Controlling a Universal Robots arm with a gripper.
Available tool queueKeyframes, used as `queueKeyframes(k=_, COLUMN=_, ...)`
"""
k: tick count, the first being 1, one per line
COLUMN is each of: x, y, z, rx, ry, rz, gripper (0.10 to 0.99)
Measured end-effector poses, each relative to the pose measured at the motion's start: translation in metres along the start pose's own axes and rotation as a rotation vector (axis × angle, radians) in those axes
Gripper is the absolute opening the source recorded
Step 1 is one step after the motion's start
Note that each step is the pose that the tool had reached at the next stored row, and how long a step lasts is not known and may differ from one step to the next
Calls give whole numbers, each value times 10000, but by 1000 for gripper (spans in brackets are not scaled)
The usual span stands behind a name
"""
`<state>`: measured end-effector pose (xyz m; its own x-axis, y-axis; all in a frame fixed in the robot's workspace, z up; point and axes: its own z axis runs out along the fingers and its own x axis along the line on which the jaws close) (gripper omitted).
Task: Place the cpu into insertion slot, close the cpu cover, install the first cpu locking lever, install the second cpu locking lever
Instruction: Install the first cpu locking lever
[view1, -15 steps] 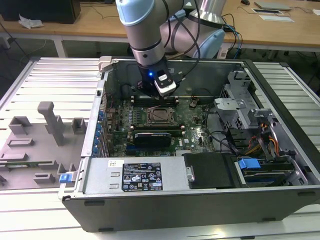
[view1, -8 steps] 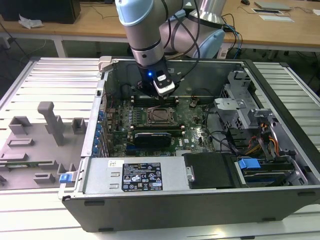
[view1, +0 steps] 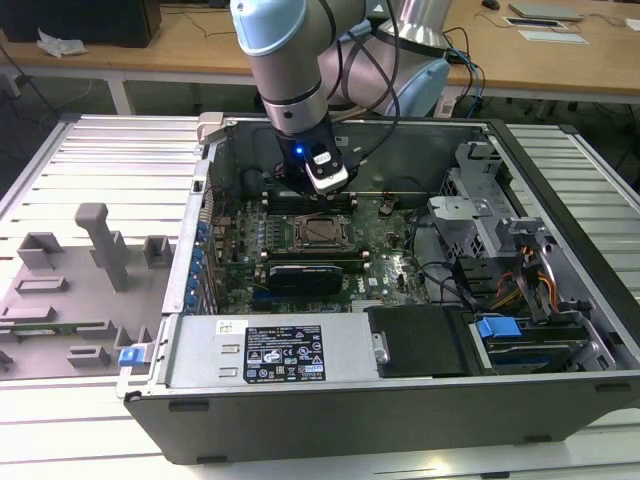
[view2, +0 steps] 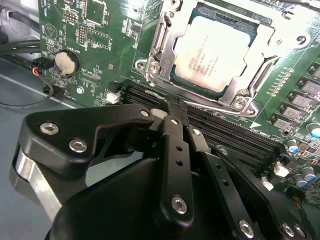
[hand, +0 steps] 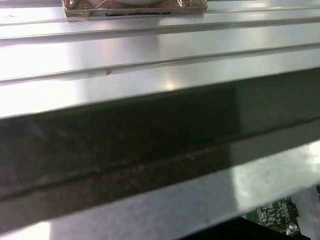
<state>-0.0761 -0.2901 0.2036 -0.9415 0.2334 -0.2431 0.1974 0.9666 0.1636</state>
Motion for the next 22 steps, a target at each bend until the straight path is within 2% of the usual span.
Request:
queueKeyframes(k=15, x=20, y=-13, z=77, rx=60, ry=-37, rz=227, gripper=106)
queueKeyframes(k=22, x=19, y=-27, z=78, rx=54, ry=-40, rz=231, gripper=106)
